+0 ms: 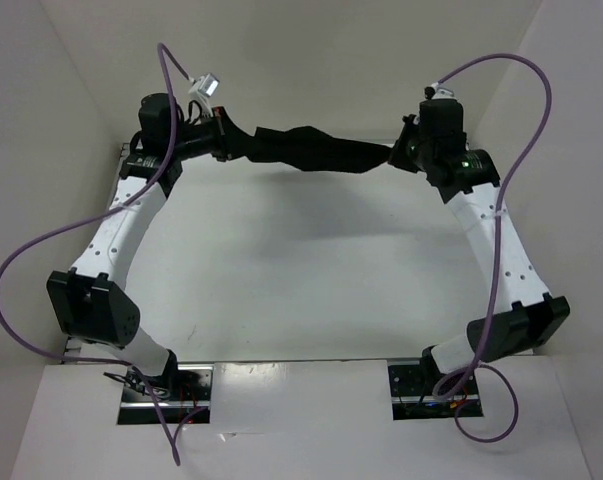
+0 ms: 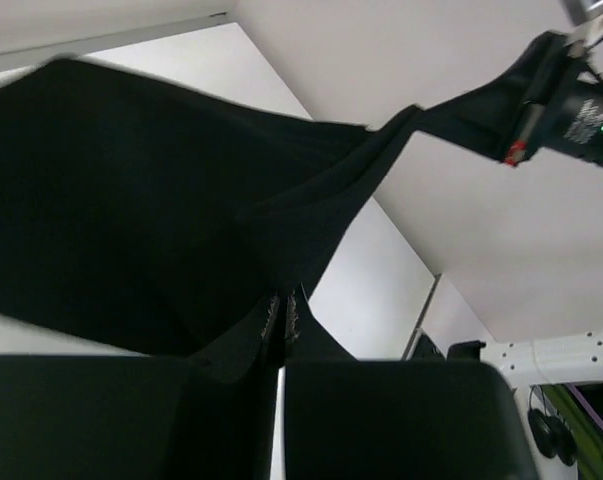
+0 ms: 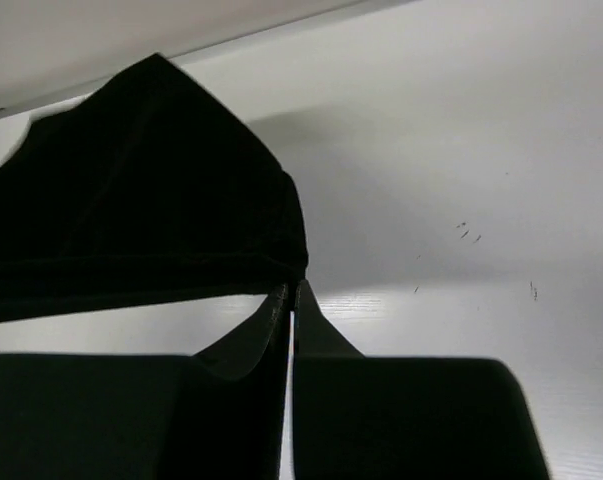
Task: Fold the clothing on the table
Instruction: Flatten the skirt out, then fold the skirt
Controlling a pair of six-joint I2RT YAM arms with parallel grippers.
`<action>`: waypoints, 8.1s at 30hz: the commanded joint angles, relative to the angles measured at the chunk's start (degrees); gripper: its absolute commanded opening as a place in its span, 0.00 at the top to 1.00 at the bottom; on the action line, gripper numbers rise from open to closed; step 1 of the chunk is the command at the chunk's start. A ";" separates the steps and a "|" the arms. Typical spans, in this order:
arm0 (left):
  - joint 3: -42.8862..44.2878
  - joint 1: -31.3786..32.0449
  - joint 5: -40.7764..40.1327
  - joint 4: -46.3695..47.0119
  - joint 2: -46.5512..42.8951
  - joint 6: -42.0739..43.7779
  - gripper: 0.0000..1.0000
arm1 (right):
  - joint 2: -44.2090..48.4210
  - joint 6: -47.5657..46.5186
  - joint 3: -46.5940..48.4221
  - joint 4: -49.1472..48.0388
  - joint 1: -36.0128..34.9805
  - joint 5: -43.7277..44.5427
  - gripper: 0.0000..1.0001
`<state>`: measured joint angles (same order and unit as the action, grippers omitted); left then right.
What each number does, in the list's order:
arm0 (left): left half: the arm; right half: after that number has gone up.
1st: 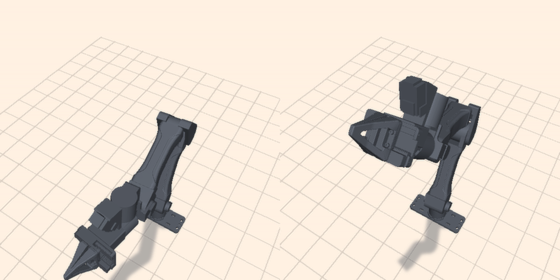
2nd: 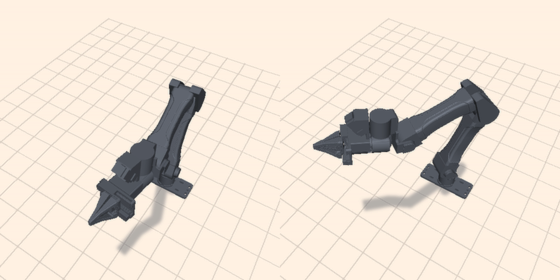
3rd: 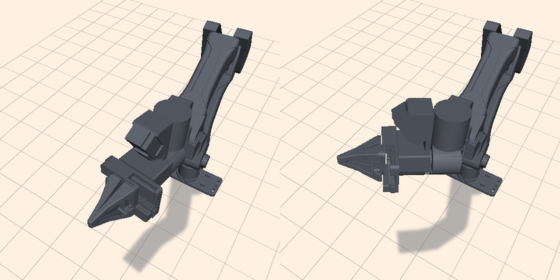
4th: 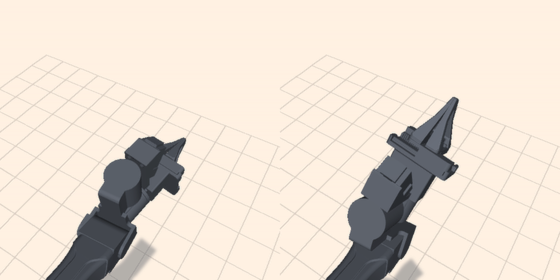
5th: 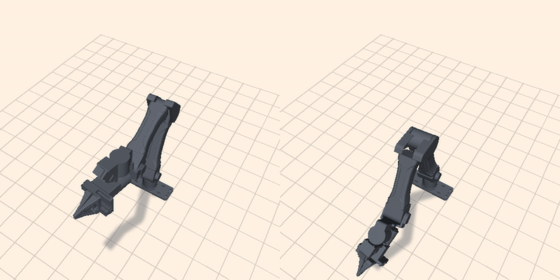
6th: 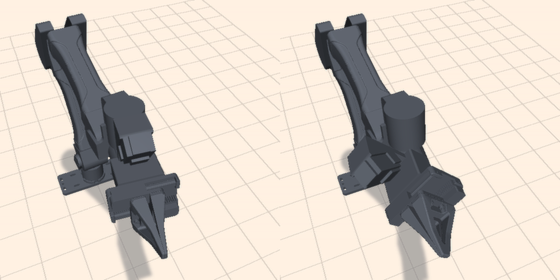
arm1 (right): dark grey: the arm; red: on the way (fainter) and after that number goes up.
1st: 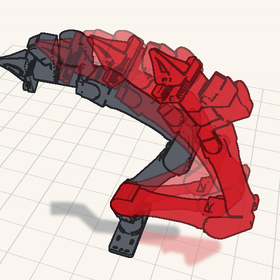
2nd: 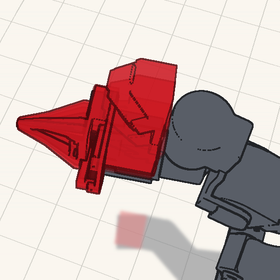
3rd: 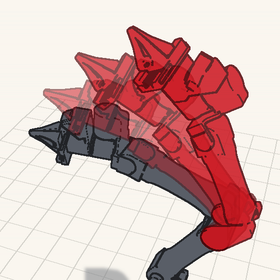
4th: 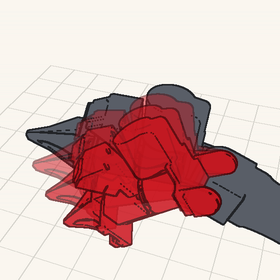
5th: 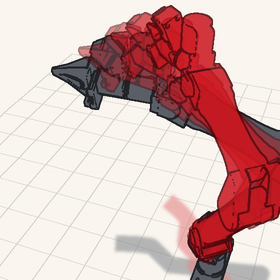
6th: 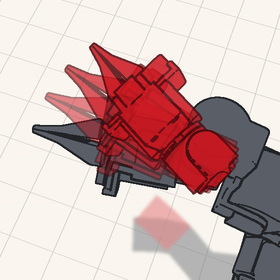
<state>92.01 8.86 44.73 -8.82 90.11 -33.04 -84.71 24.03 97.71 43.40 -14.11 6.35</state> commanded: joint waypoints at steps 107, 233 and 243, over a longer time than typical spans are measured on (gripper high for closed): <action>-24.68 -3.94 -8.08 -7.78 10.53 6.76 0.75 | -3.71 -4.78 -32.50 4.59 -10.50 -28.15 1.00; 9.16 -3.59 15.47 -1.38 3.86 1.04 1.00 | -7.24 0.23 21.73 22.52 -10.94 9.30 1.00; -4.72 -4.64 17.93 0.29 -9.14 1.04 1.00 | 5.33 -0.92 14.97 21.38 -10.94 2.27 1.00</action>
<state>89.80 4.93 59.27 -11.35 85.82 -31.33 -86.26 24.49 113.58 64.03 -24.93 10.55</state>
